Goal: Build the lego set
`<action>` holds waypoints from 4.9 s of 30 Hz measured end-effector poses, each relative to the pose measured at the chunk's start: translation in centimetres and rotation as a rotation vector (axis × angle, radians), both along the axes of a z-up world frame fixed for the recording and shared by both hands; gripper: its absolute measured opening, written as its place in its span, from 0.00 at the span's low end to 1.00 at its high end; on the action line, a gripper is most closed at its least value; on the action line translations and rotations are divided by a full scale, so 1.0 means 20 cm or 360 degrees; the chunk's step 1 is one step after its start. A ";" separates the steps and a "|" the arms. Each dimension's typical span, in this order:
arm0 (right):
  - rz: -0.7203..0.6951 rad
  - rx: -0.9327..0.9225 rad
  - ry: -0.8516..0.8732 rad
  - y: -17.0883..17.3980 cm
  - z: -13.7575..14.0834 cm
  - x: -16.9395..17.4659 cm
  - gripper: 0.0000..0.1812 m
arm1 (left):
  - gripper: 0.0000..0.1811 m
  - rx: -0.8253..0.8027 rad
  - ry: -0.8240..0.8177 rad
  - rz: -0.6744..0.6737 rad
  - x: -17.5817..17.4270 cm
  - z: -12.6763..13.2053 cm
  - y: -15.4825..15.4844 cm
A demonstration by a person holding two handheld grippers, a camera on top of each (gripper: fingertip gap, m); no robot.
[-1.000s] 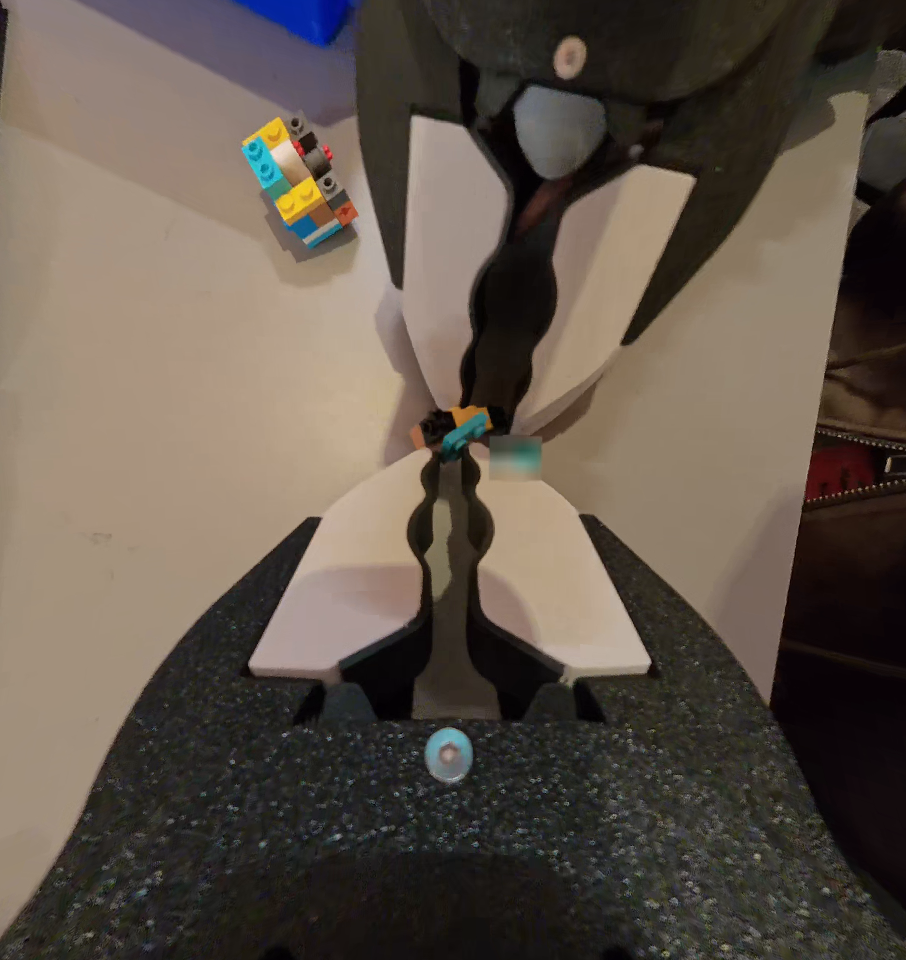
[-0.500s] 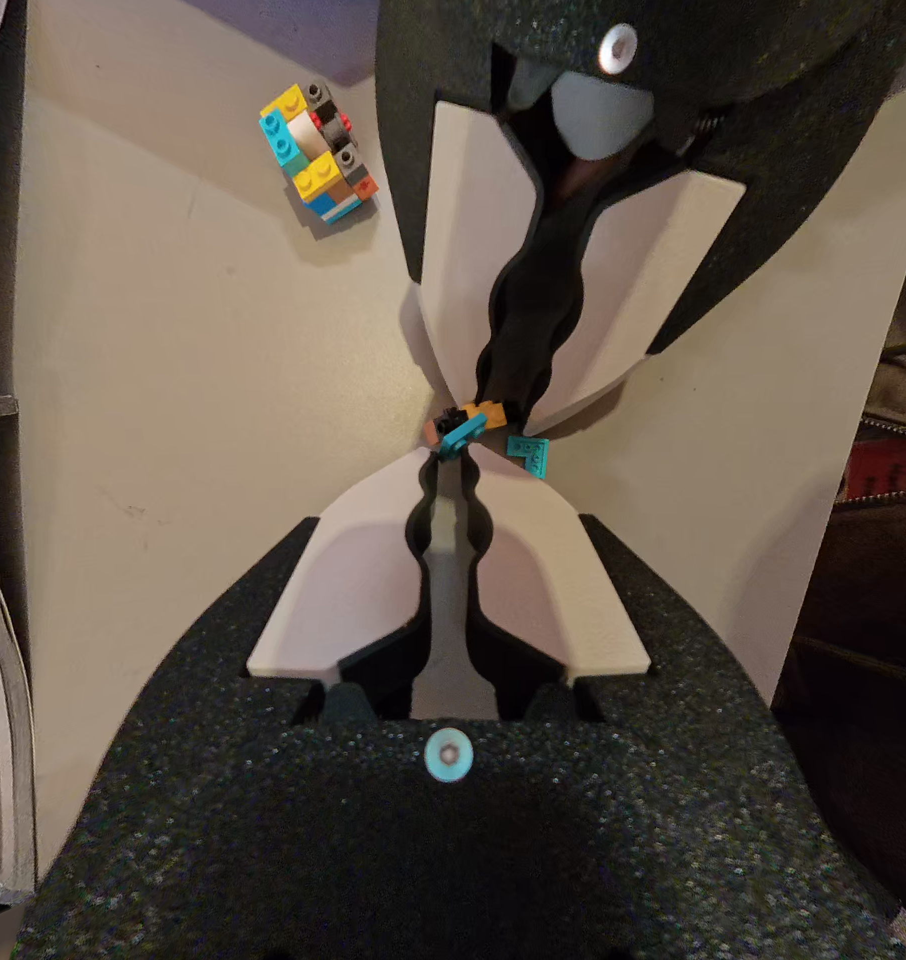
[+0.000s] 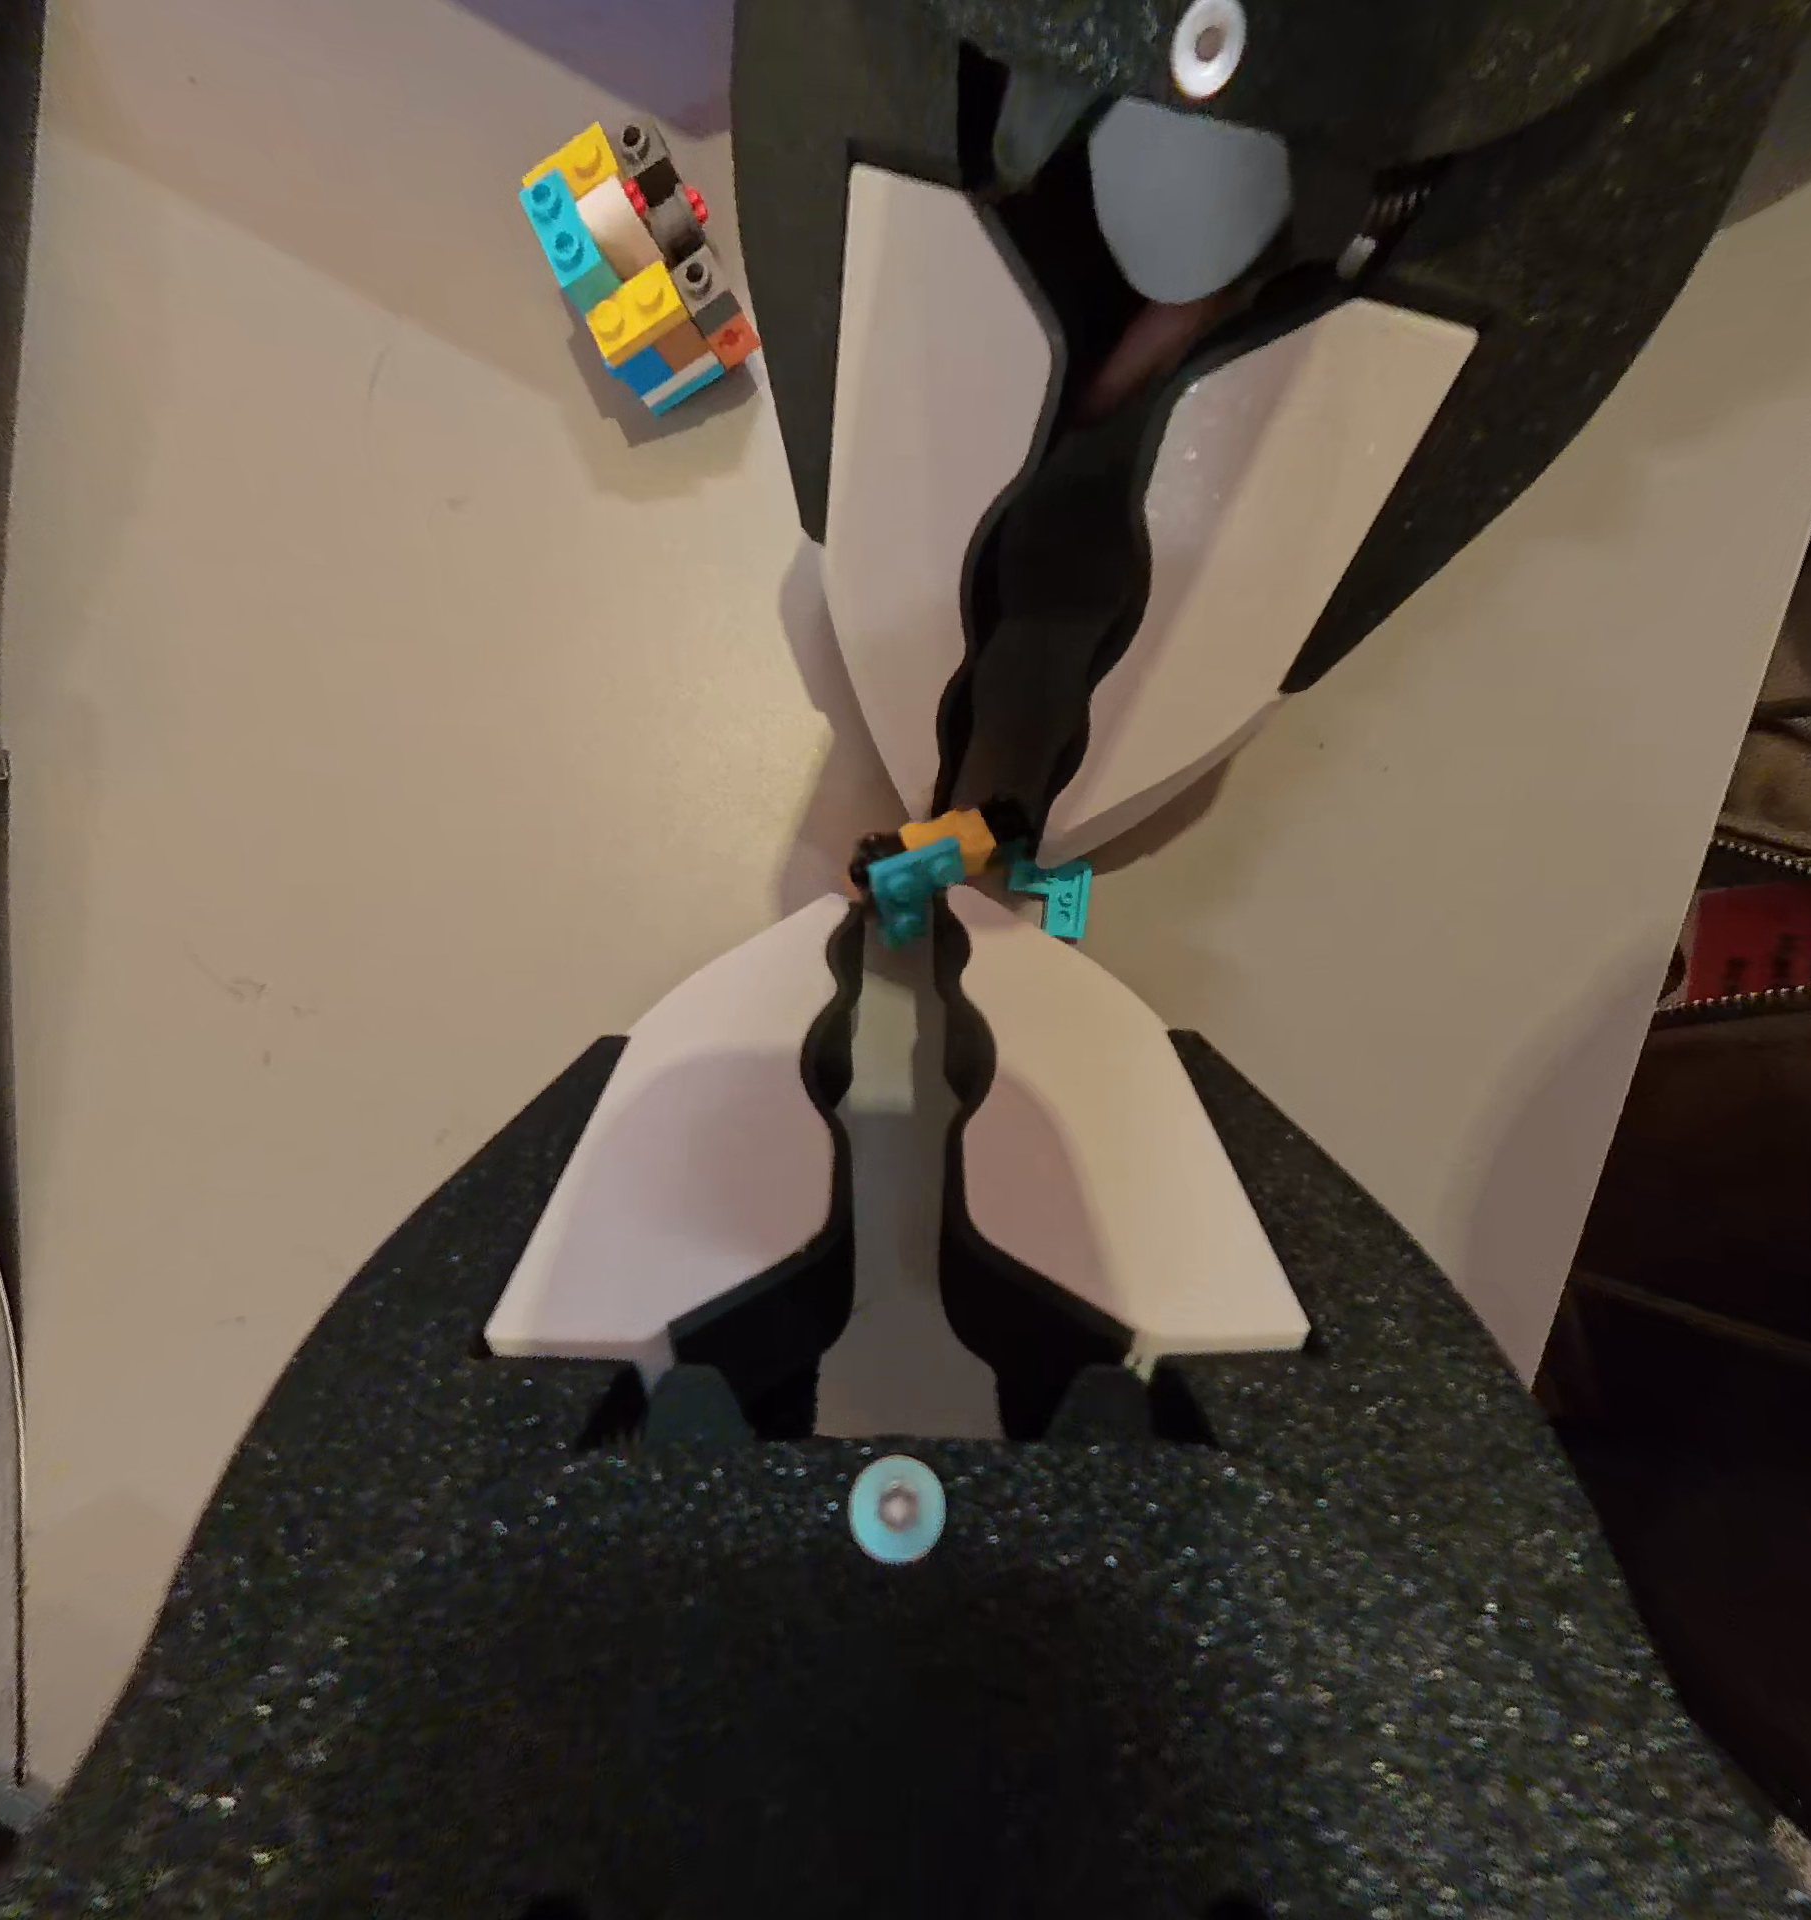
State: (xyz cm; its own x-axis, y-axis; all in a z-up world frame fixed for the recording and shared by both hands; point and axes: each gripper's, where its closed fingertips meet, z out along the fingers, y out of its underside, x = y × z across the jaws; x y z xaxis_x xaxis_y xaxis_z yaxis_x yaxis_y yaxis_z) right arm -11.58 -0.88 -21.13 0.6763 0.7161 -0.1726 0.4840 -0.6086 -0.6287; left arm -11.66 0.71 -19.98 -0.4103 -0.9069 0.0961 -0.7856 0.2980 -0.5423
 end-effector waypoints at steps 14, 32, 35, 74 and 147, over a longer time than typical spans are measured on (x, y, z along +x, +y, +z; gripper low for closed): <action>-0.0014 0.0073 -0.0069 0.01 -0.01 0.04 0.10 | 0.08 0.0022 -0.0003 0.0015 -0.04 -0.01 0.05; -0.0110 0.0162 -0.0052 0.02 0.03 0.10 0.15 | 0.21 0.0033 -0.0123 0.0195 0.00 -0.04 -0.03; -0.0125 0.0166 -0.0047 0.02 0.03 0.11 0.15 | 0.21 0.0050 -0.0114 0.0220 0.01 -0.05 -0.03; -0.0195 0.0772 0.1092 -0.20 0.52 0.02 0.21 | 0.19 -0.1022 -0.1227 -0.0155 0.06 0.45 -0.33; -0.0165 0.0779 0.0949 -0.22 0.49 0.00 0.23 | 0.18 -0.0683 -0.1231 -0.0243 0.05 0.40 -0.36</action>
